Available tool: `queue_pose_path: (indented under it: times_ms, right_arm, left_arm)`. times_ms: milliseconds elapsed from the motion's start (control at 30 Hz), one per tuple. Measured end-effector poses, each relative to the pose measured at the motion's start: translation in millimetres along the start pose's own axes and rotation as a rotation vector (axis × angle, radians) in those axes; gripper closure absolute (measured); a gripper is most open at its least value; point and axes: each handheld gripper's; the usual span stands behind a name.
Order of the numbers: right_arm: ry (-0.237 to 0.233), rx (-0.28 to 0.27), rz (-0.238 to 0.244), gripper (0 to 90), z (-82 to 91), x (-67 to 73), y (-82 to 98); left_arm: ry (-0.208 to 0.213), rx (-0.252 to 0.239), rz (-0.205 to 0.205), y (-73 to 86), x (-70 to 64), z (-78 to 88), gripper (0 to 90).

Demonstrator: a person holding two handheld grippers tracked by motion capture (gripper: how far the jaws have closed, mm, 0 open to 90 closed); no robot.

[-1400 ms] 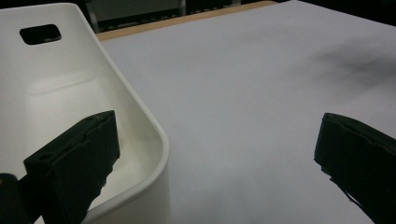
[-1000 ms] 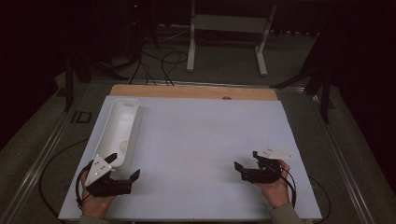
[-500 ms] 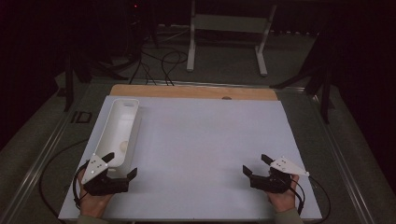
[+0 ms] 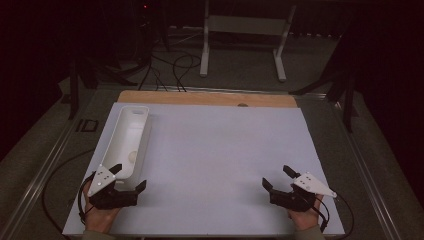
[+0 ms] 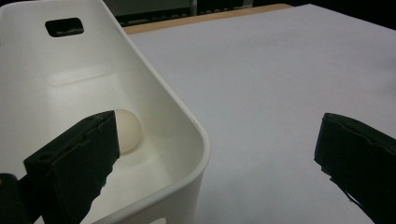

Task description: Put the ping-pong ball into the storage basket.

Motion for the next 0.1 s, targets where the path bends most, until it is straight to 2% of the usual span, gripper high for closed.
queue_pose_path:
  times_ms: [100]
  right_arm:
    - [-0.01, -0.003, 0.004, 11.3, -0.1, 1.4, -0.1]
  left_arm:
    - [0.0, 0.004, 0.0, 0.1, 0.2, -0.4, 0.5]
Point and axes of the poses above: each handheld gripper's, and its own axes: z roughly backward along the jaws, y roughly out of its underside, x roughly to its left, and after that the axes turned 1 degree about -y, right-handed
